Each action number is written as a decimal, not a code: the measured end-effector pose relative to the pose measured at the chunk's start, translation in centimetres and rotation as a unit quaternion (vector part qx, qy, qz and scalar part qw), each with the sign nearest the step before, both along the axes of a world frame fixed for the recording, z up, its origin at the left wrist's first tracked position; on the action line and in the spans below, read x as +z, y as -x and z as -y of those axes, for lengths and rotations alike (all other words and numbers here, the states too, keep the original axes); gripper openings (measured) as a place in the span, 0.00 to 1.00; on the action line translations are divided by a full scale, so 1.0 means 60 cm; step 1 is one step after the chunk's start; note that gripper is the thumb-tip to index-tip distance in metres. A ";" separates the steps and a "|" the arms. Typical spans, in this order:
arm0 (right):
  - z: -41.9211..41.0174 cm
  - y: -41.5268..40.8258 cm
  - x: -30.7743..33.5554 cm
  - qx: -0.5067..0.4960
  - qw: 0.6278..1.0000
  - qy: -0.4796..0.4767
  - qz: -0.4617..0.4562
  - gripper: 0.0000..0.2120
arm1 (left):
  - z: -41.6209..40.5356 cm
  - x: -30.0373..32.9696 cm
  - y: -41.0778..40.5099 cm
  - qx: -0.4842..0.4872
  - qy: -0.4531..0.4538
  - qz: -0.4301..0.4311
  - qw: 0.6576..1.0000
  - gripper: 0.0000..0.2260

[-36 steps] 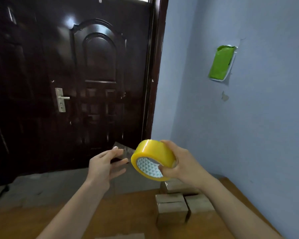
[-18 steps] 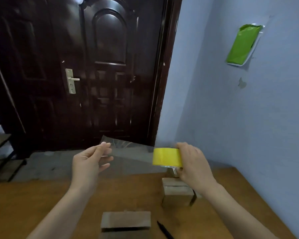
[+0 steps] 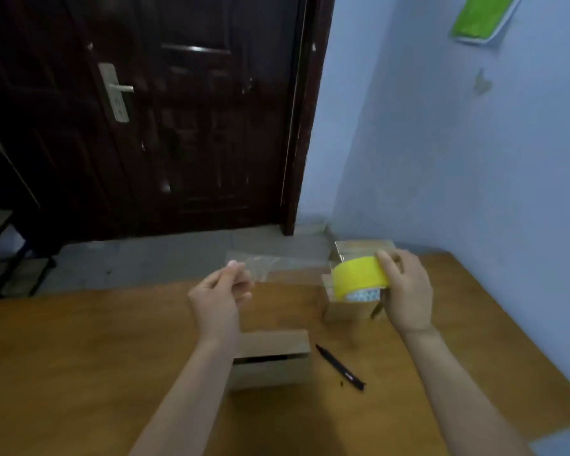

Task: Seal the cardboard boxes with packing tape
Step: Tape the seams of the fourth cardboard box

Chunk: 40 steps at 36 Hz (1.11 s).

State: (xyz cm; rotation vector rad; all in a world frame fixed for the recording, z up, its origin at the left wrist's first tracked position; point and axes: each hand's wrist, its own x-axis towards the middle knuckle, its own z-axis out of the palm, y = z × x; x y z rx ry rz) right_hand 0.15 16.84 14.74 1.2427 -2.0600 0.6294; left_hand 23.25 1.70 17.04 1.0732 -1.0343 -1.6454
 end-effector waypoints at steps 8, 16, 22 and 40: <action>-0.023 -0.029 0.001 -0.008 0.980 -0.008 0.198 0.27 | 0.022 -0.062 -0.053 -0.071 0.007 0.007 0.997 0.08; -0.035 -0.073 -0.046 0.002 0.816 0.135 0.562 0.15 | 0.001 -0.189 -0.076 -0.033 -0.155 -0.012 0.987 0.07; -0.034 -0.066 -0.077 0.000 0.862 -0.051 0.504 0.16 | -0.005 -0.275 -0.064 -0.013 -0.223 -0.041 0.974 0.07; 0.023 -0.003 -0.165 0.039 0.939 -0.265 0.214 0.21 | 0.060 -0.328 -0.025 -0.014 -0.234 -0.155 0.960 0.19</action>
